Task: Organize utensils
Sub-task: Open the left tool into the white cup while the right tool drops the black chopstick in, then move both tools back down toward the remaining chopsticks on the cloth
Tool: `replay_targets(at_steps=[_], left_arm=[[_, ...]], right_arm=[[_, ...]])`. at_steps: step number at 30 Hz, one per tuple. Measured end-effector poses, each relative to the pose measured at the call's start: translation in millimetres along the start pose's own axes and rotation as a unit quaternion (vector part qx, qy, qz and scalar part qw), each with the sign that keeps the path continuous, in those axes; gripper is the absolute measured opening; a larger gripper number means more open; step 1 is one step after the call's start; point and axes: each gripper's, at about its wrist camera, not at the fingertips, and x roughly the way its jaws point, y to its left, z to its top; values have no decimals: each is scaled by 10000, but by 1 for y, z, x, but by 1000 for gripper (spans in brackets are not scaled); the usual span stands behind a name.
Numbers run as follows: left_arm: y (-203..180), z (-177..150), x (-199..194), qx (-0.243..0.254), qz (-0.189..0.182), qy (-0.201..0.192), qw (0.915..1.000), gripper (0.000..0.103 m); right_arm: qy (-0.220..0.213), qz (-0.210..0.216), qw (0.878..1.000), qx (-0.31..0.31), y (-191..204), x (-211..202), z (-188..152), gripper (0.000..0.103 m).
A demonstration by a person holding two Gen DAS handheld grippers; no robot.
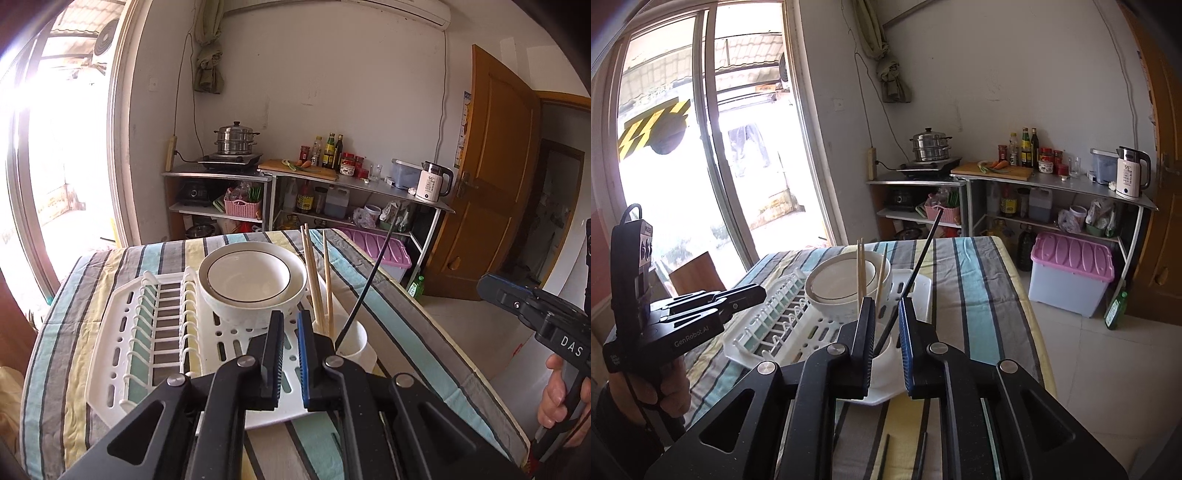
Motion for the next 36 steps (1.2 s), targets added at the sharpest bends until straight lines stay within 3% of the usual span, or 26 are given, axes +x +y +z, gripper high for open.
replay_targets(at_steps=[9,18,27,36], left_arm=[[-5,-73,-68,76,102,6,9999,6],[-8,-118,-90,41,139,245,9996,11],[-14,-135,-85,-52,29,463,9989,13],[-23,-149,-43,-24,-40,1062,9943,18]], right_arm=[[62,135,9999,-42,23,-40,-49,13],[276,188,9994,11,25,-60,-87,13],[482,158,9987,-6,24,-58,-106,13],[920,113,9957,-44,19,-25,-119,13]])
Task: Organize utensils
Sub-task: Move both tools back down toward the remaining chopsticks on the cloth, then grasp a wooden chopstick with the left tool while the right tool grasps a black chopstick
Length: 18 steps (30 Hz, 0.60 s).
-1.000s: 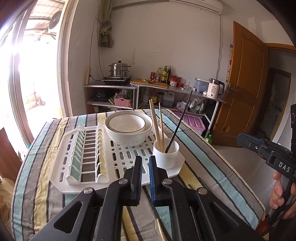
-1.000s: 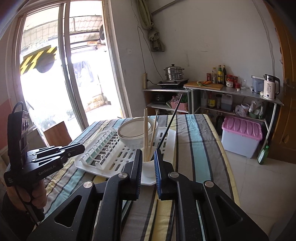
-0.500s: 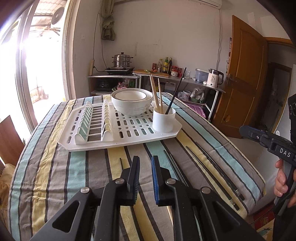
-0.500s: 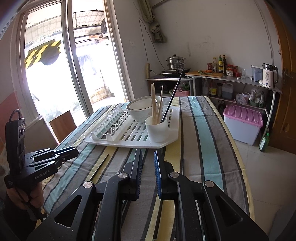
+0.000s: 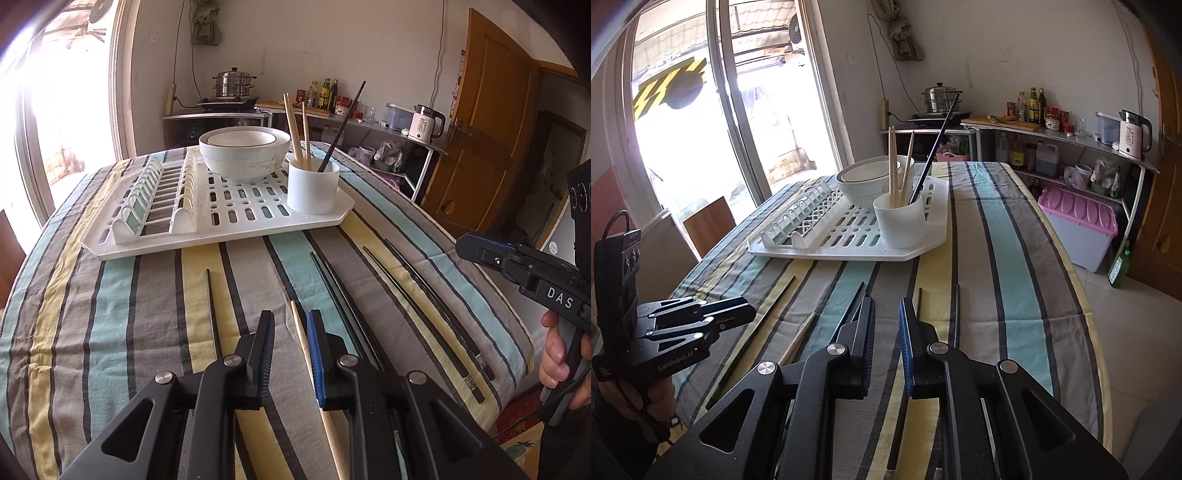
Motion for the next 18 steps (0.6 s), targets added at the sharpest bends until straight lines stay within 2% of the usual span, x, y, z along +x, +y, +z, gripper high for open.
replay_targets(at_steps=[5,12,18], left_arm=[[-2,0,32,-74,27,449,9990,18],[-6,3,59,-159,66,775,9968,18],[-9,4,64,-53,169,754,9970,18]], right_arm=[[304,-69,9995,-32,-6,25,-1,13],[772,-144,9969,-101,-16,65,3,13],[1123,-320,9928,-261,-20,93,6,13]])
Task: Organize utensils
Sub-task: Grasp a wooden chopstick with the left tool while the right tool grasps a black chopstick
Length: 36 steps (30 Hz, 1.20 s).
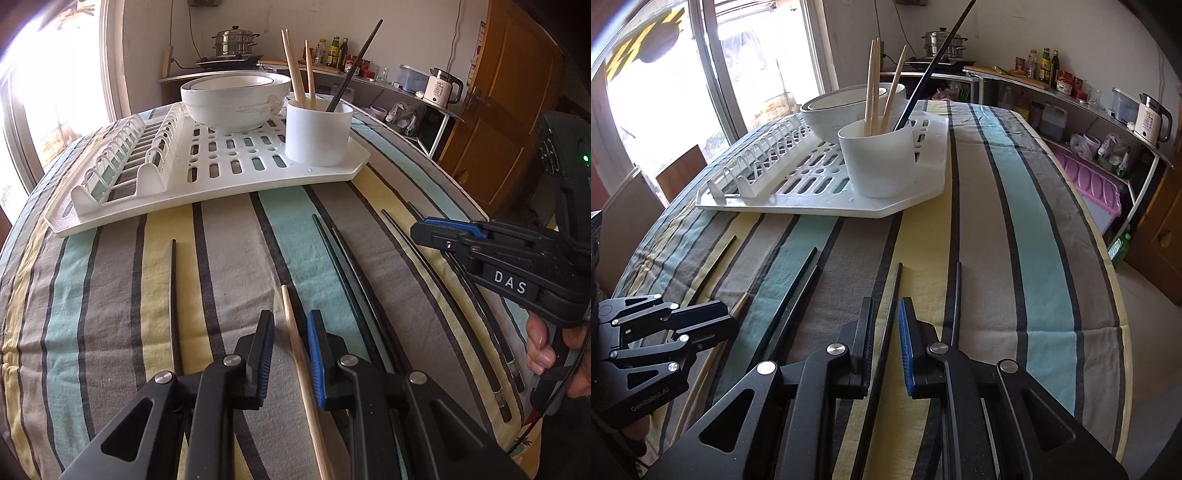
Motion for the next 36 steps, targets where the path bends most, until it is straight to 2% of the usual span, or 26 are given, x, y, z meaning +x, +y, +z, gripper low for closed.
replay_targets(at_steps=[8,12,15,20,28,36], left_arm=[[-8,-2,2,299,315,-127,9990,18],[-6,-1,3,275,403,-144,9987,7],[-3,1,3,215,355,-126,9991,6],[-1,3,2,114,244,-120,9996,5],[0,20,-33,96,102,-589,9982,5],[12,48,-80,19,-55,-1172,9931,5]], right_arm=[[268,-139,9995,-121,0,19,8,13],[296,-209,9991,-221,4,23,13,13],[323,-184,9990,-250,6,23,14,6],[271,-61,9995,-163,4,20,15,5],[-486,152,9987,-50,7,-28,27,5],[-1336,263,9907,86,10,-86,45,4]])
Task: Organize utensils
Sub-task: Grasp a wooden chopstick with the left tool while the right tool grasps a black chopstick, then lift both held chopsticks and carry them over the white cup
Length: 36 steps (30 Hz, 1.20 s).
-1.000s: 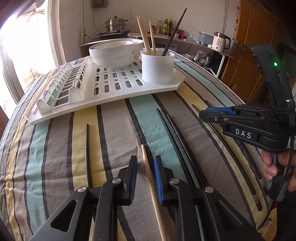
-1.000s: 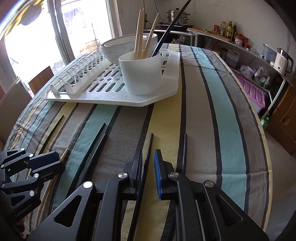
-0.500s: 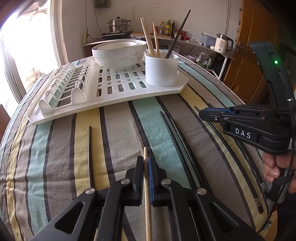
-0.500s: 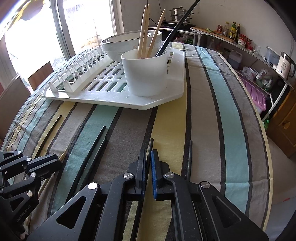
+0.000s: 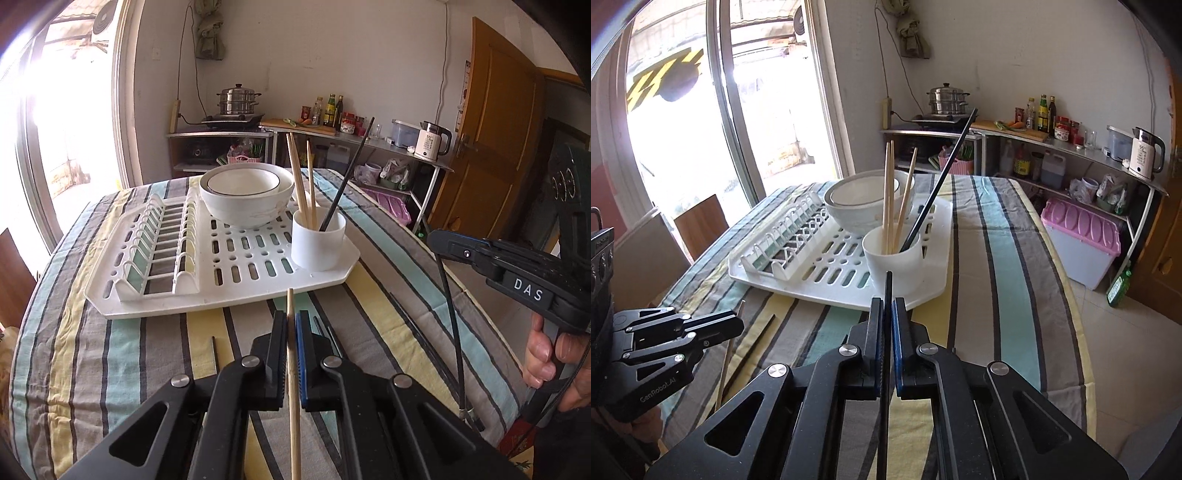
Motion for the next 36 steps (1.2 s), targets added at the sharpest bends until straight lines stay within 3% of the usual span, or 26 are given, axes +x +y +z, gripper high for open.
replay_targets(at_steps=[13,27,36], left_arm=[[5,27,-38,11,-96,-495,9987,4],[10,36,-38,-33,-195,-509,9985,4],[6,69,-26,90,-303,-521,9981,4]], right_arm=[[-706,-31,9975,-13,8,-44,21,4],[-860,-38,9963,5,6,-58,22,4],[-1027,-33,9947,-25,4,-60,41,4]])
